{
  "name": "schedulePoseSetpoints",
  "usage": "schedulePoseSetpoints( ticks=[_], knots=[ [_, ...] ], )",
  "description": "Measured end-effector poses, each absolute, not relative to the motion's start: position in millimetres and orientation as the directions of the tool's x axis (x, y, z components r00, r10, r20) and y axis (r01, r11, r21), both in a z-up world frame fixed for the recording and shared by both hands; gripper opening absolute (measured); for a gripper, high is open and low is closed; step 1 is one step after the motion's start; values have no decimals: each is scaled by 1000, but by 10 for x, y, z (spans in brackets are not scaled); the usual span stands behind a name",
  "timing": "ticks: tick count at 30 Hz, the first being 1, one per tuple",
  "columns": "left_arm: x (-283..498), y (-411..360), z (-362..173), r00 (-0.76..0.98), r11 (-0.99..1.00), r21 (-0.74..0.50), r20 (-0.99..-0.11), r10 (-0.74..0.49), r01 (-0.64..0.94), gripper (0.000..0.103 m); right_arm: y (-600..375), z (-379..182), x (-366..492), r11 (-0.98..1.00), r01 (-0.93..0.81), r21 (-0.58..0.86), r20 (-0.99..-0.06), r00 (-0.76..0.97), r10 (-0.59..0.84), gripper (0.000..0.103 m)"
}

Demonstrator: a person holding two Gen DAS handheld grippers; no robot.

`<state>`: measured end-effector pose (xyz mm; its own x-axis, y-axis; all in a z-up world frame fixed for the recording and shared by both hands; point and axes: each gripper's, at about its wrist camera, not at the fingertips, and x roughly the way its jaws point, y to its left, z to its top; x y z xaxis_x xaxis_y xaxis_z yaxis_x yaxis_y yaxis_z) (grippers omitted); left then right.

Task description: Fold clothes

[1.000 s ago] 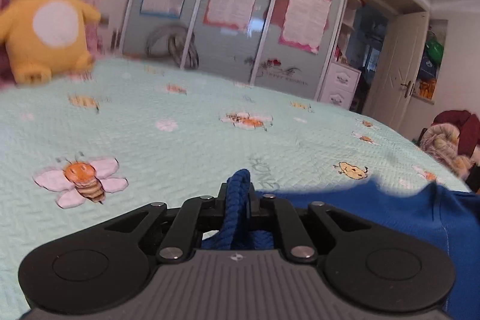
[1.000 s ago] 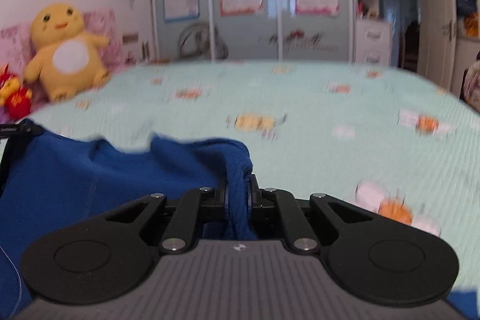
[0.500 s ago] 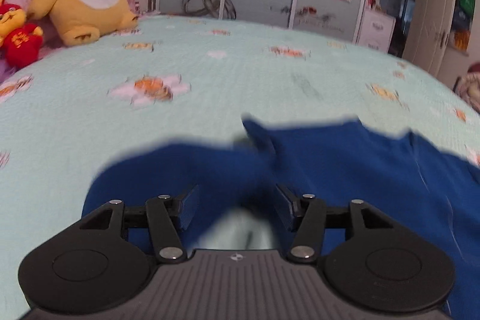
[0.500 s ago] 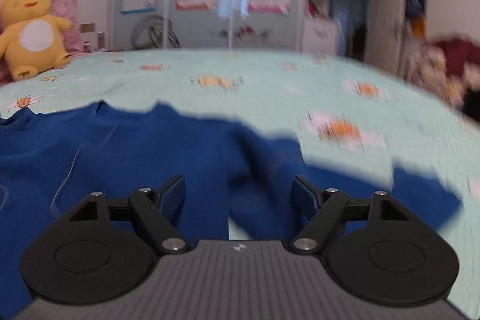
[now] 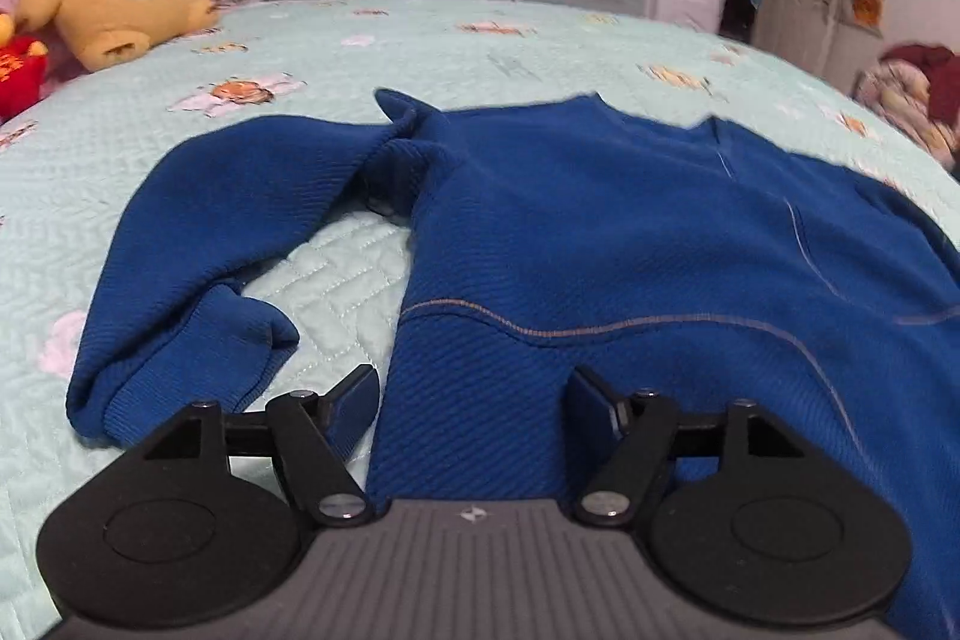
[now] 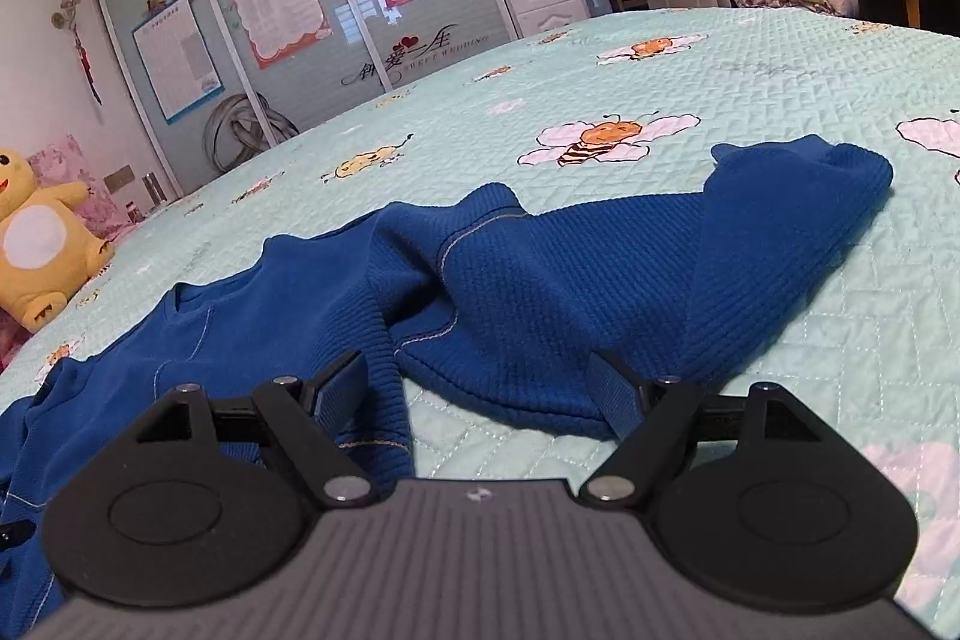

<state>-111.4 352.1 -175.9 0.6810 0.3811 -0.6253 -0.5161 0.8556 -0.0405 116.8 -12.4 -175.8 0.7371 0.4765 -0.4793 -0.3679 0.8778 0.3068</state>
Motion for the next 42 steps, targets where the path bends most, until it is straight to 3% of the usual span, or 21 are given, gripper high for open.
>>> schedulePoseSetpoints(
  ticks=[8,15,21,31,34,36,38,42],
  knots=[
    [-1257,3542,-1712,668,888,-25,-669,326,-459,76,-58,-1754,1149,890,-359,282,-493,741,456,80],
    [-2313,3394,-1604,640,797,-205,-719,271,-568,76,27,-1678,964,919,-358,165,-557,735,386,80],
    [-2945,3206,-1562,678,751,-344,-712,183,-564,79,-496,-1689,241,877,-368,310,-547,685,481,81],
    [-2917,3128,-1549,679,665,-430,-716,160,-610,83,-1009,-1663,-710,719,-391,575,-483,547,684,81],
    [-2867,3142,-1567,713,635,-502,-692,112,-587,83,-1020,-1688,-741,628,-383,677,-447,464,765,73],
    [-2814,3157,-1602,740,613,-558,-669,68,-560,83,-1054,-1741,-689,600,-337,725,-439,446,780,59],
    [-2765,3180,-1659,753,586,-592,-656,48,-553,83,-1110,-1816,-638,570,-282,772,-425,438,792,37],
    [-2702,3206,-1686,769,562,-625,-638,32,-542,83,-1202,-1951,-589,497,-198,845,-381,430,819,30]
  ],
)
